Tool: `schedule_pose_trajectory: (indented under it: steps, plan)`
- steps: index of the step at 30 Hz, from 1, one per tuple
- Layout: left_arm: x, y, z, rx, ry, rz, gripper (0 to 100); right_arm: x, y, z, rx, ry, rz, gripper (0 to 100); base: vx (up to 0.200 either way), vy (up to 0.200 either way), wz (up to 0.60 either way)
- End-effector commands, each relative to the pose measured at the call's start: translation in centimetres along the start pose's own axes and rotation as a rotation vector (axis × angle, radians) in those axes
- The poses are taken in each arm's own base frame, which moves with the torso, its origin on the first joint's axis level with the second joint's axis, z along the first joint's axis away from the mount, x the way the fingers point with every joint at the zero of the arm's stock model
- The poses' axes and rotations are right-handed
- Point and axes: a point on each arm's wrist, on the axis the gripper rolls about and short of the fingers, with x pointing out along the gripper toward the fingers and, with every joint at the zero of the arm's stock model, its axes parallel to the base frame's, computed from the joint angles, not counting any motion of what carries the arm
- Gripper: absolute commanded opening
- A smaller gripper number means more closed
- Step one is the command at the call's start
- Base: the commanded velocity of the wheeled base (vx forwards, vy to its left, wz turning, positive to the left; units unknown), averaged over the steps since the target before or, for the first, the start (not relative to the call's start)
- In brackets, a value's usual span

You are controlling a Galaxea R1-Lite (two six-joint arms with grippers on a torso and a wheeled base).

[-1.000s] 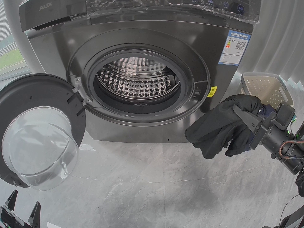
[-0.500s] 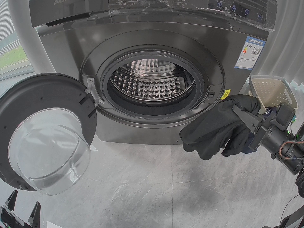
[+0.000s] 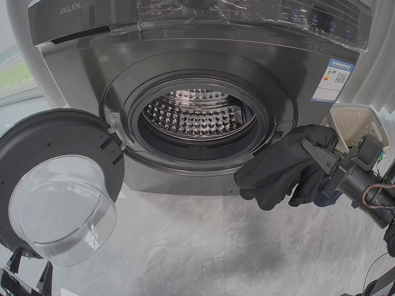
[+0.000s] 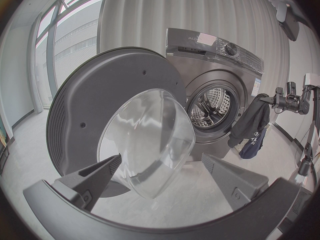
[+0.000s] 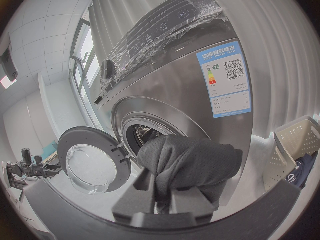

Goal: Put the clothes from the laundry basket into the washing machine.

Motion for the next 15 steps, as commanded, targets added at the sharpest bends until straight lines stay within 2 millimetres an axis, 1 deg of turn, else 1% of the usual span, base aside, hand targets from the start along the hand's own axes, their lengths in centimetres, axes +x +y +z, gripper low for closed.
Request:
schedule_pose_trajectory:
  steps: [1,6,10,12,15]
  plan:
    - [0.0,0.0,-0.5,0.000,0.006,0.001,100,-0.1,0.1,-0.1,0.001,0.003,0.005,0,0.000,0.000,0.00]
    - [0.0,0.0,-0.5,0.001,0.006,0.002,100,-0.3,0.3,-0.5,0.004,0.023,0.020,0,0.000,0.000,0.00]
    - [0.0,0.0,-0.5,0.007,0.000,0.004,100,-0.5,1.5,-1.1,0.014,0.047,0.072,0,0.000,0.000,0.00]
    - [0.0,0.0,-0.5,0.024,0.003,0.004,100,-0.2,2.1,-1.1,0.020,0.052,0.100,0,0.000,0.000,0.00]
    - [0.0,0.0,-0.5,0.056,0.005,-0.001,100,0.6,3.0,-1.8,0.025,0.077,0.126,0,0.000,0.000,0.00]
